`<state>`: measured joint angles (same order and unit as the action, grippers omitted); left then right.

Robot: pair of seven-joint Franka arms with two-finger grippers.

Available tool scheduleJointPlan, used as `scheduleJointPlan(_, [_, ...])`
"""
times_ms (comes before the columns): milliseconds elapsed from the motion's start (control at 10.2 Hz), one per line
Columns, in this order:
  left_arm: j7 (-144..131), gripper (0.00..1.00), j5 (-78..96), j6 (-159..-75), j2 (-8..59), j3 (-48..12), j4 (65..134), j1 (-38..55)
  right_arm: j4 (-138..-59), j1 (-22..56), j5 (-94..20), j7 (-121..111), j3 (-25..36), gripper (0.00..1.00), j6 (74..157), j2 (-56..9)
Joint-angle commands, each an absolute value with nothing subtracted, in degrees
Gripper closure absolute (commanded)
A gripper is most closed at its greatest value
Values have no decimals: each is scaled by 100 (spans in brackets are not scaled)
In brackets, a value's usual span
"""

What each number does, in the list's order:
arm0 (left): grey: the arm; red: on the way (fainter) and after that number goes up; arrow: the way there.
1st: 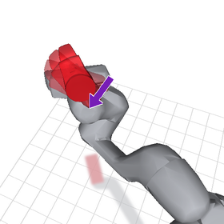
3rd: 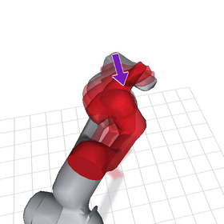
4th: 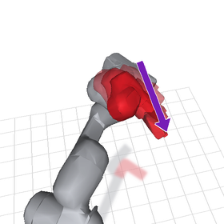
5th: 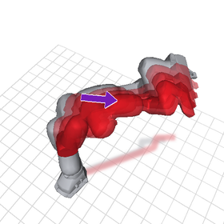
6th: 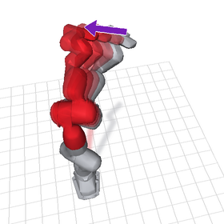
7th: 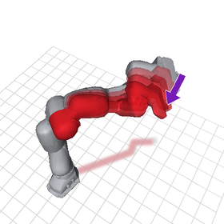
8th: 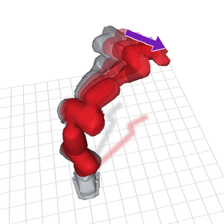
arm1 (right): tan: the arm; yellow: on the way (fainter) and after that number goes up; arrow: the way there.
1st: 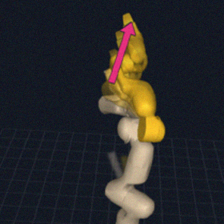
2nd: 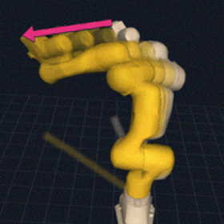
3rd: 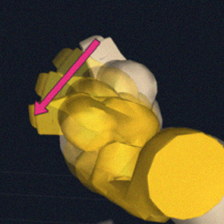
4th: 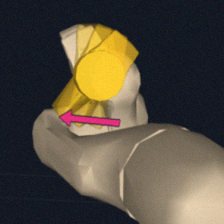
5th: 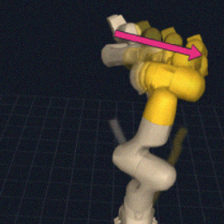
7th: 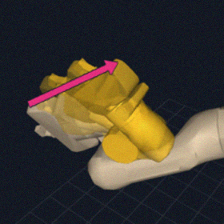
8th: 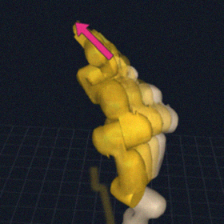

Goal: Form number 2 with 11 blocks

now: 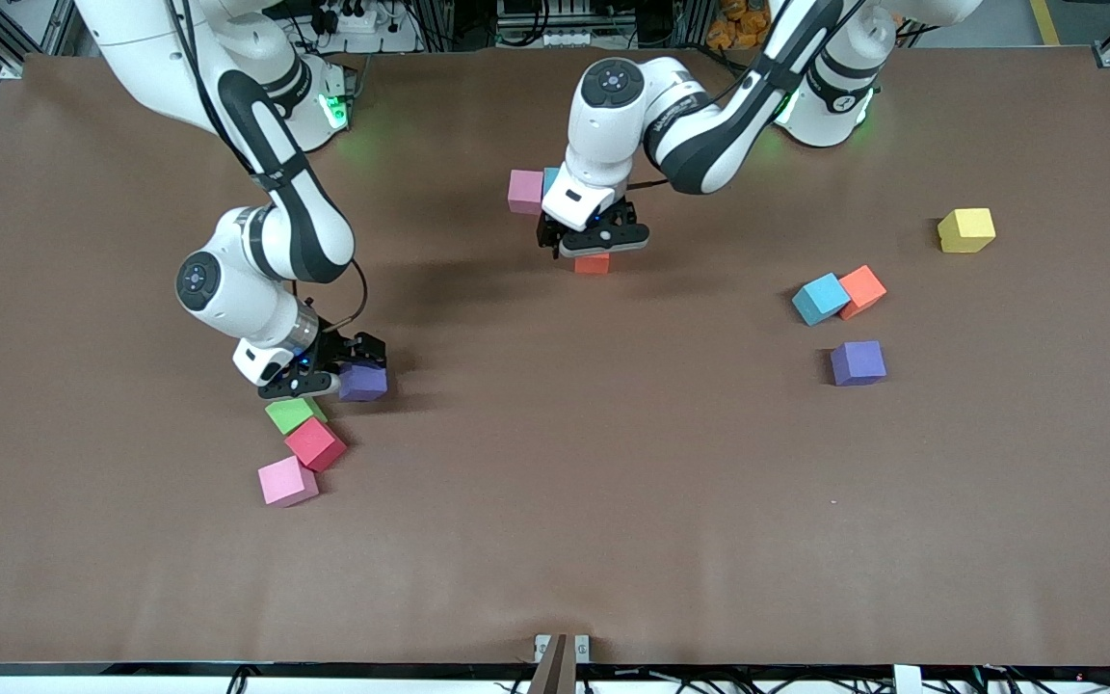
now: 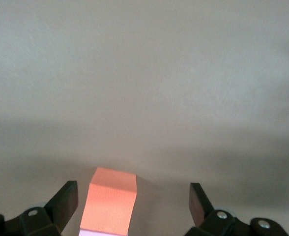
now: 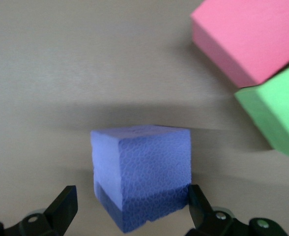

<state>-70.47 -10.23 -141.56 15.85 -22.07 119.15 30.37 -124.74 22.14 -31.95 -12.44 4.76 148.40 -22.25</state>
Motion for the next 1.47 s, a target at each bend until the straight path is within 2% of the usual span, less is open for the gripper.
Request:
scheduleJointPlan(0, [-7093,0,-1125,-14080,1222,-2250,12032,2595,-12095,2338,-3366,-977,475,30,14775,-2329])
scheduleJointPlan(98, [-6997,0,-1125,-14080,1152,-2250,12032,2410,-11928,2355,-3323,-967,483,49,14774,-2390])
scheduleJointPlan(196, [-6944,0,-1134,-14080,1090,-2259,12041,2173,-11735,2347,-3287,-967,492,62,14757,-2478])
scheduleJointPlan(294, [-6735,0,-1160,-13958,1020,-2259,12076,1953,-11577,2347,-3278,-967,492,70,14722,-2557])
scheduleJointPlan(392, [-6106,0,-1160,-13670,880,-2259,12094,1708,-11523,2347,-3261,-967,492,72,14722,-2610])
scheduleJointPlan(490, [-5630,0,-1160,-13354,714,-2259,12129,1505,-11496,2347,-3243,-967,492,50,14713,-2628])
scheduleJointPlan(588, [-5364,0,-1160,-13185,599,-2250,12190,1355,-11496,2355,-3243,-967,492,38,14713,-2628])
scheduleJointPlan(685, [-5013,0,-1160,-13175,511,-2250,12304,1180,-11496,2355,-3243,-967,492,19,14722,-2628])
scheduleJointPlan(783, [-4592,0,-1160,-13175,458,-2250,12383,969,-11479,2364,-3243,-967,492,10,14713,-2619])
scheduleJointPlan(1077, [-3896,0,-1160,-13175,413,-2215,12586,528,-11365,2478,-3226,-835,501,0,14687,-2663])
scheduleJointPlan(1371, [-2886,0,-1160,-13271,448,-2188,12699,19,-11329,2749,-3191,-388,518,0,14739,-2777])
